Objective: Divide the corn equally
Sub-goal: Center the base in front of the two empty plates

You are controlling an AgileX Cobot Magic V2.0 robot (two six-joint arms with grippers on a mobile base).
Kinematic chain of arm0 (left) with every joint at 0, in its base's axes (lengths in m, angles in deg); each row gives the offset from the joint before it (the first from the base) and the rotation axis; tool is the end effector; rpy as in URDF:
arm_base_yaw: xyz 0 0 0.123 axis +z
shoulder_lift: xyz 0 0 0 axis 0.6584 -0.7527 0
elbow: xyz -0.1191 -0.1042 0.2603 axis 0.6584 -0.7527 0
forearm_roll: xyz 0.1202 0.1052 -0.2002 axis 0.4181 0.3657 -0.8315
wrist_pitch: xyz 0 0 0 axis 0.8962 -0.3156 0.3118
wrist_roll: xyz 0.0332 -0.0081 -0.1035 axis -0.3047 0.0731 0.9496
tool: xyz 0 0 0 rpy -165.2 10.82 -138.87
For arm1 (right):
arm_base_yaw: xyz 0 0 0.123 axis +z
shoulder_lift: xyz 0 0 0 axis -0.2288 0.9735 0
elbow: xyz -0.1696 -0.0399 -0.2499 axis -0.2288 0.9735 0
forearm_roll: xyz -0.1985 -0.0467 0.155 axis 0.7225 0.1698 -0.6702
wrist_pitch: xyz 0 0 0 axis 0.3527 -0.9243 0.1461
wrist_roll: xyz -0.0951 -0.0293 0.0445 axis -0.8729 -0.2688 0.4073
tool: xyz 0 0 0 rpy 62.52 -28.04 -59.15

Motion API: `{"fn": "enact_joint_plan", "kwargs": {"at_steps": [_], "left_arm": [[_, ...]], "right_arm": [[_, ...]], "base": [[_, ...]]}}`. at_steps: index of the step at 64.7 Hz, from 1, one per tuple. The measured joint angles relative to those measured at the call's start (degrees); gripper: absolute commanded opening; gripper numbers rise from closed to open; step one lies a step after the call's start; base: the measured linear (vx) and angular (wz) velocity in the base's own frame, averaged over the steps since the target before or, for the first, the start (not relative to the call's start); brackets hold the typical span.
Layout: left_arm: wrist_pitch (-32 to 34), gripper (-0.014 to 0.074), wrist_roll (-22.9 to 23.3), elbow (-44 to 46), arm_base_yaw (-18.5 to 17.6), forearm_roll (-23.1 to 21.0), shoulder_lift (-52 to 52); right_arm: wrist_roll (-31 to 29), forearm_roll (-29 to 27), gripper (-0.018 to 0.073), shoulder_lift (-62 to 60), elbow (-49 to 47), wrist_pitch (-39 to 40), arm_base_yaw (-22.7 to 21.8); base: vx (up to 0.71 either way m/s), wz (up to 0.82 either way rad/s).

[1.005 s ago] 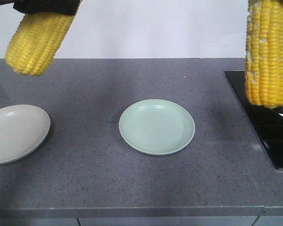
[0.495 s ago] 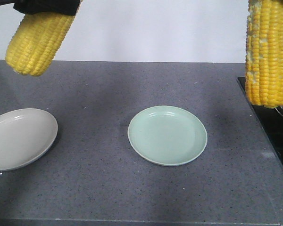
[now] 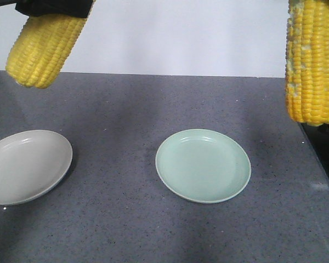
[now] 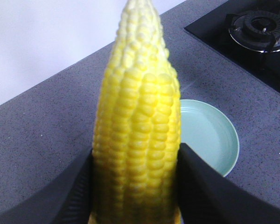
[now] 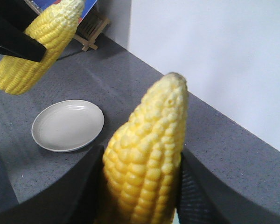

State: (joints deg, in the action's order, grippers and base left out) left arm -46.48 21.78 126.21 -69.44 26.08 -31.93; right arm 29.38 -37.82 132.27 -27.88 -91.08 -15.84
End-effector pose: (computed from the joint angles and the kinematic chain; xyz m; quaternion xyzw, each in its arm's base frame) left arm 0.2388 -0.1451 0.5392 0.2987 0.8352 -0.1430 0.4389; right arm 0.2010 0.0696 0.5400 -0.3114 0.7625 0.2472 0.5105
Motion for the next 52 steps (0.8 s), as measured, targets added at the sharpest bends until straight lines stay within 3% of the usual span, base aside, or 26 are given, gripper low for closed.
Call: {"fn": "enact_joint_plan", "kwargs": {"at_steps": [52], "left_arm": [[0.00, -0.0008, 0.00, 0.00, 0.00, 0.00, 0.00]], "right_arm": [[0.00, 0.00, -0.0004, 0.00, 0.00, 0.00, 0.00]], "base": [[0.02, -0.02]]}}
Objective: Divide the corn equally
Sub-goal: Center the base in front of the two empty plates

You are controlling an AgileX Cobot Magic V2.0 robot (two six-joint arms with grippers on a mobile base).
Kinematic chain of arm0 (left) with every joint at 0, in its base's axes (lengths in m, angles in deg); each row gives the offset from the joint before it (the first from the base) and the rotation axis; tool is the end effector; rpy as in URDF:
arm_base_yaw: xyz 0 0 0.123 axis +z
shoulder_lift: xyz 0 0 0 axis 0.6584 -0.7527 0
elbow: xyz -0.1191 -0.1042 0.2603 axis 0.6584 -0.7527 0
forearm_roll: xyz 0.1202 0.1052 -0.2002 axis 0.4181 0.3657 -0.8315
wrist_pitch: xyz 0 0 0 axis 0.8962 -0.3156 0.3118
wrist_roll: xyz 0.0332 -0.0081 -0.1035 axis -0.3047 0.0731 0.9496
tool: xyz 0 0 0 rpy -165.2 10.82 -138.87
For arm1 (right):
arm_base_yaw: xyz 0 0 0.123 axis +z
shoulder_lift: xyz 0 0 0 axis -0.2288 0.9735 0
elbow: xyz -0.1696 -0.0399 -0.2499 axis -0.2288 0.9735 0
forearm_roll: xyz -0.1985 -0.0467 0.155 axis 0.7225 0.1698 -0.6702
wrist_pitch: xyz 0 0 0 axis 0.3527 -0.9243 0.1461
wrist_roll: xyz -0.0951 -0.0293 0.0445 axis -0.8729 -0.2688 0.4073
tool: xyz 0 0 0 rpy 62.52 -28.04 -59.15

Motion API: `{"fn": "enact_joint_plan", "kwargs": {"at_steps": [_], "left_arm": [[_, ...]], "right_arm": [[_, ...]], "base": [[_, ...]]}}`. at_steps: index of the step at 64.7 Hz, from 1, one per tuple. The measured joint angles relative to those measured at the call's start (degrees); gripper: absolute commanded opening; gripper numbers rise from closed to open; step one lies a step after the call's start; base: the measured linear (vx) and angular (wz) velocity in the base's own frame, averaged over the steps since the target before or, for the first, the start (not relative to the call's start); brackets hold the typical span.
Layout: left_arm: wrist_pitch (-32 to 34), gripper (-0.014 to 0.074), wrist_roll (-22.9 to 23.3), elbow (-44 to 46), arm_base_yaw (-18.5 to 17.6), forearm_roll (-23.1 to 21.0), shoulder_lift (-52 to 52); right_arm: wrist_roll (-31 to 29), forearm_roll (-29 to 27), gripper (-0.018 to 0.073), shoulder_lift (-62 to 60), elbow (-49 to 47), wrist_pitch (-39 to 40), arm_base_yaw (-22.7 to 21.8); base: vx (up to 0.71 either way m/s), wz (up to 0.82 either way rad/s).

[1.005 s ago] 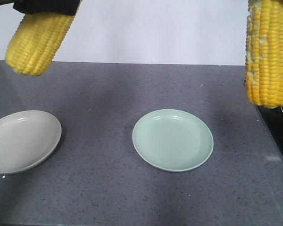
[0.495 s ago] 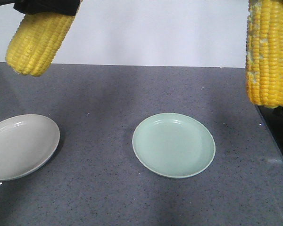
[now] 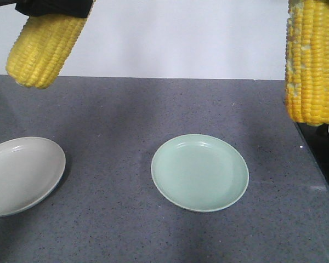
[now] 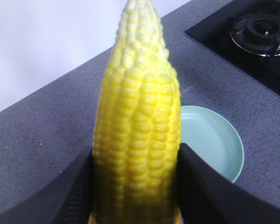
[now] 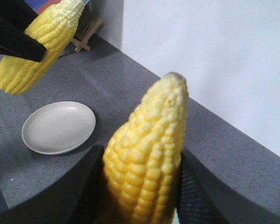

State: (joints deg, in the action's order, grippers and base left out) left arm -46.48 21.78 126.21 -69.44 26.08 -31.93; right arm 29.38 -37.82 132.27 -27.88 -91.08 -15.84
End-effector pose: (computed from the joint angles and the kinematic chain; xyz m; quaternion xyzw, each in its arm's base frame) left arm 0.2388 -0.1451 0.5392 0.2987 0.8352 -0.1430 0.4389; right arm 0.2010 0.0696 0.5400 -0.3114 0.7625 0.2472 0.5105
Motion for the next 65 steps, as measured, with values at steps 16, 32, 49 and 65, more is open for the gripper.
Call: {"fn": "enact_joint_plan", "kwargs": {"at_steps": [16, 32, 49, 65], "left_arm": [[0.00, -0.0008, 0.00, 0.00, 0.00, 0.00, 0.00], [0.00, -0.0008, 0.00, 0.00, 0.00, 0.00, 0.00], [0.00, -0.0008, 0.00, 0.00, 0.00, 0.00, 0.00], [0.00, -0.0008, 0.00, 0.00, 0.00, 0.00, 0.00]], "right_arm": [[0.00, 0.00, -0.0004, 0.00, 0.00, 0.00, 0.00], [0.00, 0.00, -0.0004, 0.00, 0.00, 0.00, 0.00], [0.00, 0.00, -0.0004, 0.00, 0.00, 0.00, 0.00], [0.00, 0.00, -0.0004, 0.00, 0.00, 0.00, 0.00]], "base": [[0.02, -0.03], [0.02, -0.05], [0.01, -0.04], [0.00, 0.00]]}}
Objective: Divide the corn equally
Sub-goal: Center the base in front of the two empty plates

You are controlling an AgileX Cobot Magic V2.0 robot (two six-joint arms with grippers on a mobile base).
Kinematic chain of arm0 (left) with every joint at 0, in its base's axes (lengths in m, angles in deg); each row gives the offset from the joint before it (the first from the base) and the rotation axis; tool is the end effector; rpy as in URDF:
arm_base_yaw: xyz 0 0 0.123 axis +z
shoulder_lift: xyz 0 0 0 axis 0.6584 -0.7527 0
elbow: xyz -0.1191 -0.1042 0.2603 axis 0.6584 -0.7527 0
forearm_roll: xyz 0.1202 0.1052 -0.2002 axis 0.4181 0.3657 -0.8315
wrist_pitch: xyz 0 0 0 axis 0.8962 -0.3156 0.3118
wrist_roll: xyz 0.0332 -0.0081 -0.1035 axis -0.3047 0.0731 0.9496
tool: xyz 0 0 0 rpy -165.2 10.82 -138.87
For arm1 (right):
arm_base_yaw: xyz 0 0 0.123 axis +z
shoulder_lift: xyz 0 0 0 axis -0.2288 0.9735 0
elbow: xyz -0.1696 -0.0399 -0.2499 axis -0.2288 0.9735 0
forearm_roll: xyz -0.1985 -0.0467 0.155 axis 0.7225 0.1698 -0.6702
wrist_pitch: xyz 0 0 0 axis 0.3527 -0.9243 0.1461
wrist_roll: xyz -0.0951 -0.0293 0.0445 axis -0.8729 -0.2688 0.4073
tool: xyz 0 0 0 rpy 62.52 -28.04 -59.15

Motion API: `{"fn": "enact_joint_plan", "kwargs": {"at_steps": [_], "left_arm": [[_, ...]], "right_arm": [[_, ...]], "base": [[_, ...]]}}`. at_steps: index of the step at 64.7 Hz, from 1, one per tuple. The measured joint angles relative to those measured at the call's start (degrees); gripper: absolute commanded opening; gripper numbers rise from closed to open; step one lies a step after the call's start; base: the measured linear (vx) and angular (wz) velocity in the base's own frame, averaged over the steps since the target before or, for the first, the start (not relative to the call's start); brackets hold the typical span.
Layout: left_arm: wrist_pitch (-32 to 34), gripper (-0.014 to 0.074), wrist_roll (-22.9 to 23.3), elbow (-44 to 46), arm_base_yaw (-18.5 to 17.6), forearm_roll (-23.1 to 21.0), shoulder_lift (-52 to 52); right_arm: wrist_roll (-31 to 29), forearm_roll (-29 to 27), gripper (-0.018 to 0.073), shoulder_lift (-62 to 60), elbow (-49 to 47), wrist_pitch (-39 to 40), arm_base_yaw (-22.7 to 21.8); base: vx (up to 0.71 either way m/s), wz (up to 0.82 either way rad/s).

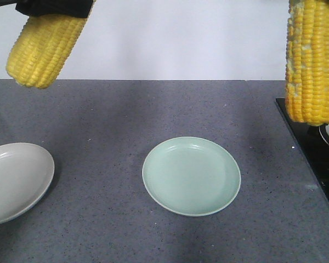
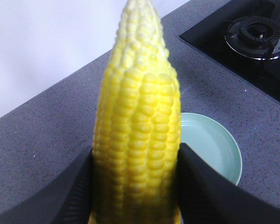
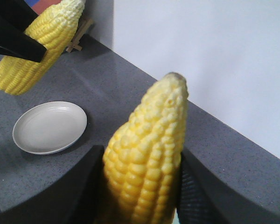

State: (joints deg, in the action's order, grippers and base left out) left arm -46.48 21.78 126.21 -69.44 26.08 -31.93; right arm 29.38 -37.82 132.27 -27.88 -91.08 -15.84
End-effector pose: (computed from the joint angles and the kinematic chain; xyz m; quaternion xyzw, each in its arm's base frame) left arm 0.2388 -0.1451 0.5392 0.2987 0.8352 -0.1430 0.4389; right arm 0.2010 0.0696 0.5400 -0.3114 0.7625 0.2472 0.5105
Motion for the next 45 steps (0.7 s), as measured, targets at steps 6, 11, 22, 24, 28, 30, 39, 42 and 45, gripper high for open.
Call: {"fn": "enact_joint_plan", "kwargs": {"at_steps": [6, 11, 22, 24, 28, 30, 39, 42, 45], "left_arm": [[0.00, -0.0008, 0.00, 0.00, 0.00, 0.00, 0.00], [0.00, -0.0008, 0.00, 0.00, 0.00, 0.00, 0.00], [0.00, -0.0008, 0.00, 0.00, 0.00, 0.00, 0.00], [0.00, -0.0008, 0.00, 0.00, 0.00, 0.00, 0.00], [0.00, -0.0008, 0.00, 0.00, 0.00, 0.00, 0.00], [0.00, -0.0008, 0.00, 0.00, 0.00, 0.00, 0.00], [0.00, -0.0008, 0.00, 0.00, 0.00, 0.00, 0.00], [0.00, -0.0008, 0.00, 0.00, 0.00, 0.00, 0.00], [0.00, -0.0008, 0.00, 0.00, 0.00, 0.00, 0.00]], "right_arm": [[0.00, 0.00, -0.0004, 0.00, 0.00, 0.00, 0.00], [0.00, 0.00, -0.0004, 0.00, 0.00, 0.00, 0.00], [0.00, 0.00, -0.0004, 0.00, 0.00, 0.00, 0.00], [0.00, 0.00, -0.0004, 0.00, 0.00, 0.00, 0.00], [0.00, 0.00, -0.0004, 0.00, 0.00, 0.00, 0.00], [0.00, 0.00, -0.0004, 0.00, 0.00, 0.00, 0.00], [0.00, 0.00, -0.0004, 0.00, 0.00, 0.00, 0.00], [0.00, 0.00, -0.0004, 0.00, 0.00, 0.00, 0.00], [0.00, 0.00, -0.0004, 0.00, 0.00, 0.00, 0.00]], "base": [[0.00, 0.00], [0.00, 0.00], [0.00, 0.00], [0.00, 0.00], [0.00, 0.00], [0.00, 0.00], [0.00, 0.00], [0.00, 0.00], [0.00, 0.00]]}}
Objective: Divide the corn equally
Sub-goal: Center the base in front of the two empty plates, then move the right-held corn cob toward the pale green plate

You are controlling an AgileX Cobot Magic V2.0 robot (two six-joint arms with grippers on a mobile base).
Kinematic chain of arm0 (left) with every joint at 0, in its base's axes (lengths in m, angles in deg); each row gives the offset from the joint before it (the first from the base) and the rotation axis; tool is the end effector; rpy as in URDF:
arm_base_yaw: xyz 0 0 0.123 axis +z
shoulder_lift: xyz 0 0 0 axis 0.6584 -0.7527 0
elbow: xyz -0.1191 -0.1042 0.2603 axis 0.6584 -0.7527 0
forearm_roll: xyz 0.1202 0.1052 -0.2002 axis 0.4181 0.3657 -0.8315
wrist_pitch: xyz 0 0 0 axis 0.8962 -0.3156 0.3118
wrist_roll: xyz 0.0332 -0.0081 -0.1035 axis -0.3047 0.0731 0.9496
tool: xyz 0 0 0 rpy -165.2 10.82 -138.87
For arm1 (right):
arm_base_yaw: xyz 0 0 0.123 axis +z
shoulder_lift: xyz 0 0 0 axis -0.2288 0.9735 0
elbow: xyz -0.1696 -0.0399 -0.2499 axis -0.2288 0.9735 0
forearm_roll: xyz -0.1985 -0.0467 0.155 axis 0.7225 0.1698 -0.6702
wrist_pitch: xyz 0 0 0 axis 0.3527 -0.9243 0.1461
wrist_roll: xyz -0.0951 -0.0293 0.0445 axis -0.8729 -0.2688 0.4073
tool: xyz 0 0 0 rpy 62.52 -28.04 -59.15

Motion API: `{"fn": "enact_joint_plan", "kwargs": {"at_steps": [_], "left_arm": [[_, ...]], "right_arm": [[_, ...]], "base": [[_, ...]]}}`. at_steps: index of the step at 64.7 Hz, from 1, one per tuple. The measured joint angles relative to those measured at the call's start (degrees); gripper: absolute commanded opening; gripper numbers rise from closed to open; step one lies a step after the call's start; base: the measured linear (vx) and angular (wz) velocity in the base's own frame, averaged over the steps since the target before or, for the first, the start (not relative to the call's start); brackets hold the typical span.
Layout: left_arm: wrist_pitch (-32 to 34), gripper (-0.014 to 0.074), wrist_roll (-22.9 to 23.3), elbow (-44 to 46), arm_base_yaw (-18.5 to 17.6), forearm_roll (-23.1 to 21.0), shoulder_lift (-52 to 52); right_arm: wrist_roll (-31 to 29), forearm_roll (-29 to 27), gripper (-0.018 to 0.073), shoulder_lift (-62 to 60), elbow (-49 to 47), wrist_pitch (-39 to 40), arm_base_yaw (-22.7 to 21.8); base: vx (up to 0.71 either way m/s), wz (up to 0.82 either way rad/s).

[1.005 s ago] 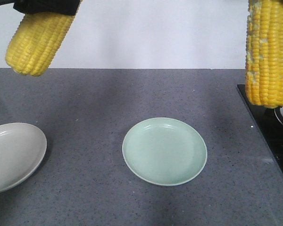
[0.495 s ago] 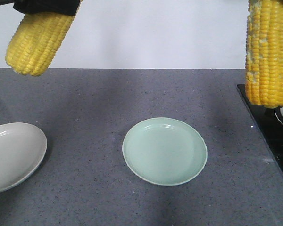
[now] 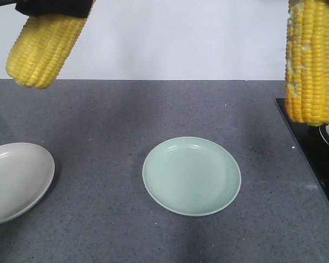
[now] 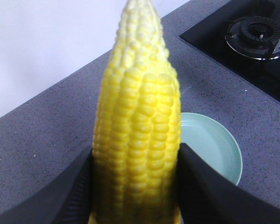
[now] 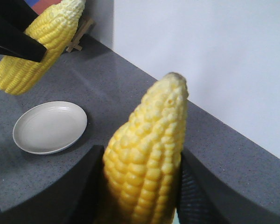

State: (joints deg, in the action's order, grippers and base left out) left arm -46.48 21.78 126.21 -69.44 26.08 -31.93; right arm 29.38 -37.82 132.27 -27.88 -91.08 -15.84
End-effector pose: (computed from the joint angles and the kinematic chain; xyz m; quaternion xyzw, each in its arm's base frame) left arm 0.2388 -0.1451 0.5392 0.2987 0.8352 -0.1430 0.4389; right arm 0.2010 0.0696 0.5400 -0.3114 0.7625 0.2472 0.5105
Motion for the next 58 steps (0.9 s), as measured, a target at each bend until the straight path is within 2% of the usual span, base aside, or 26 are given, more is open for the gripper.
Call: {"fn": "enact_joint_plan", "kwargs": {"at_steps": [58], "left_arm": [[0.00, -0.0008, 0.00, 0.00, 0.00, 0.00, 0.00]], "right_arm": [[0.00, 0.00, -0.0004, 0.00, 0.00, 0.00, 0.00]], "base": [[0.00, 0.00]]}}
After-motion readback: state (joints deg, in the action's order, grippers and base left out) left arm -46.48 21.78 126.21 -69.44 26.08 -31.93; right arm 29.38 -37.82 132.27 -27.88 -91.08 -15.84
